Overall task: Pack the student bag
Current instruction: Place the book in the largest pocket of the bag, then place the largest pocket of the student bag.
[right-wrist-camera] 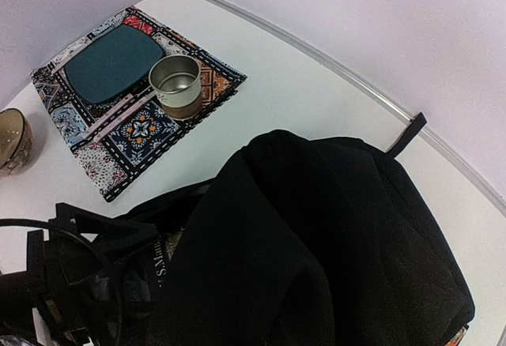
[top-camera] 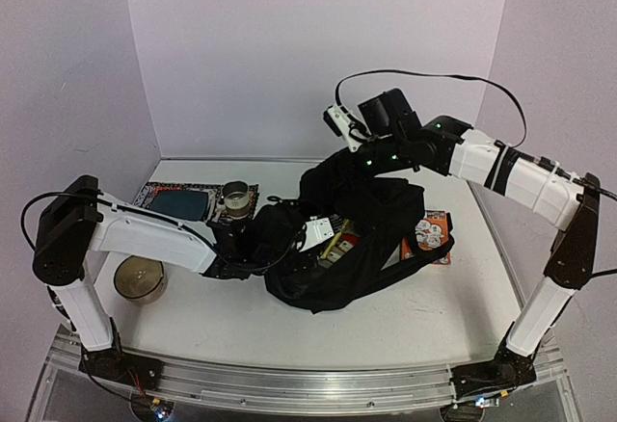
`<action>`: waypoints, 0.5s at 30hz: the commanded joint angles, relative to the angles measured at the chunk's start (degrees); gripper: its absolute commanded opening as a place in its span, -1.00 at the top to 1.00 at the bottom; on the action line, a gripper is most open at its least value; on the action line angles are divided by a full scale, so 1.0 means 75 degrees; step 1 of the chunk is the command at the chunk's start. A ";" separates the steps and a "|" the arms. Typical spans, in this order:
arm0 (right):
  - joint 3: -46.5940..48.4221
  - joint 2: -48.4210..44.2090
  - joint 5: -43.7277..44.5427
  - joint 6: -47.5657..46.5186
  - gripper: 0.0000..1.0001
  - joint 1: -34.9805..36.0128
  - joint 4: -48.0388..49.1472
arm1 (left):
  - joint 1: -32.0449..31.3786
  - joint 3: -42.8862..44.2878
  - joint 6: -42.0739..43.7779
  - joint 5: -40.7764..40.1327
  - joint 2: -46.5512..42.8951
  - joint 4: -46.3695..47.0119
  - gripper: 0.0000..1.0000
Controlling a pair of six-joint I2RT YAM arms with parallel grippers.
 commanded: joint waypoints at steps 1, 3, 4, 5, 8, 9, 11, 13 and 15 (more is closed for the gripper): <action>-0.0022 -0.0143 -0.0237 0.0187 1.00 0.0001 0.0983 | 0.0021 0.0155 -0.0975 0.0749 -0.0580 -0.0614 -0.98; -0.0157 -0.0109 -0.0210 0.0330 1.00 -0.0049 0.0975 | 0.0021 -0.0010 -0.1401 0.0951 -0.0916 -0.0757 -0.98; -0.0243 -0.0096 -0.0210 0.0430 0.98 -0.0082 0.0974 | 0.0021 -0.0079 -0.1702 0.0997 -0.1054 -0.0847 -0.98; -0.0359 -0.0105 -0.0249 0.0520 0.91 -0.0120 0.0975 | 0.0021 -0.0152 -0.2065 0.0995 -0.1207 -0.0912 -0.98; -0.0725 -0.0233 -0.0745 0.0934 0.37 -0.0274 0.0974 | 0.0027 -0.0282 -0.3213 0.0968 -0.1512 -0.1505 -0.98; -0.0871 -0.0305 -0.1015 0.1090 0.15 -0.0350 0.0991 | 0.0044 -0.0361 -0.3580 0.1012 -0.1622 -0.1663 -0.97; -0.1253 -0.0479 -0.1396 0.1442 -0.03 -0.0514 0.1023 | 0.0080 -0.0563 -0.4189 0.1191 -0.1906 -0.1784 -0.96; -0.1715 -0.0782 -0.1728 0.1803 -0.18 -0.0719 0.1112 | 0.0149 -0.0794 -0.4846 0.1461 -0.2199 -0.1862 -0.95; -0.2293 -0.1221 -0.1992 0.2187 -0.37 -0.0917 0.1315 | 0.0219 -0.1012 -0.5408 0.1662 -0.2491 -0.1927 -0.95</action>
